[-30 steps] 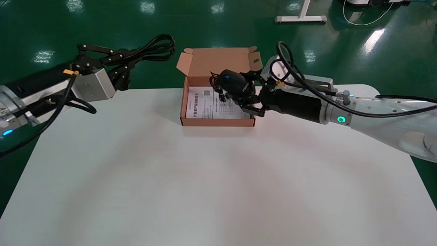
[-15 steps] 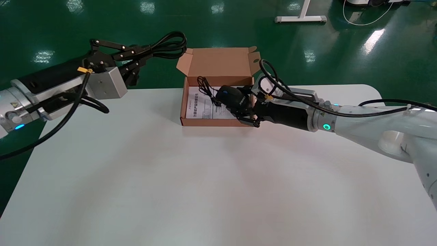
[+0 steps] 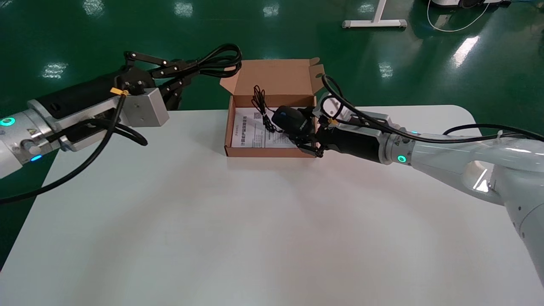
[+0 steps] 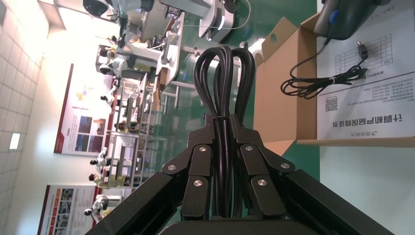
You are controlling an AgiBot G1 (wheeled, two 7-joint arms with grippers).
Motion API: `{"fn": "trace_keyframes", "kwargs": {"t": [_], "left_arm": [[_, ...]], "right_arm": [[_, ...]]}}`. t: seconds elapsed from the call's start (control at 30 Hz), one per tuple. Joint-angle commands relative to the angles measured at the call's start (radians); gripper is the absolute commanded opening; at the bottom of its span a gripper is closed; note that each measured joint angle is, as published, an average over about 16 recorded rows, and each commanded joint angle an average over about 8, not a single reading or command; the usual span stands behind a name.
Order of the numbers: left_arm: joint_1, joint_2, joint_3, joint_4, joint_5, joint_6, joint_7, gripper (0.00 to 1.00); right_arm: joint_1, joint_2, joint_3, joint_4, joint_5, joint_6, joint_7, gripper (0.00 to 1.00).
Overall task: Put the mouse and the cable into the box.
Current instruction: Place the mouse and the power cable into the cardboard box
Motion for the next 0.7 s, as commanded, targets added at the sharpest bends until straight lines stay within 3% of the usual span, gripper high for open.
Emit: {"fn": "trace_keyframes", "kwargs": {"t": [0.03, 0.4, 0.7], "left_arm": [[-0.006, 0.006, 0.006, 0.001, 0.007, 0.002, 0.003, 0.00], [-0.063, 0.118, 0.037, 0.058, 0.025, -0.012, 0.086, 0.00], [-0.118, 0.229, 0.063, 0.177, 0.000, 0.029, 0.208, 0.00]], "right_arm": [[0.006, -0.003, 0.002, -0.019, 0.003, -0.005, -0.014, 1.00], [0.024, -0.003, 0.008, -0.062, 0.011, -0.019, -0.045, 1.00], [0.051, 0.107, 0.029, -0.070, 0.040, -0.077, -0.063, 1.00]]}}
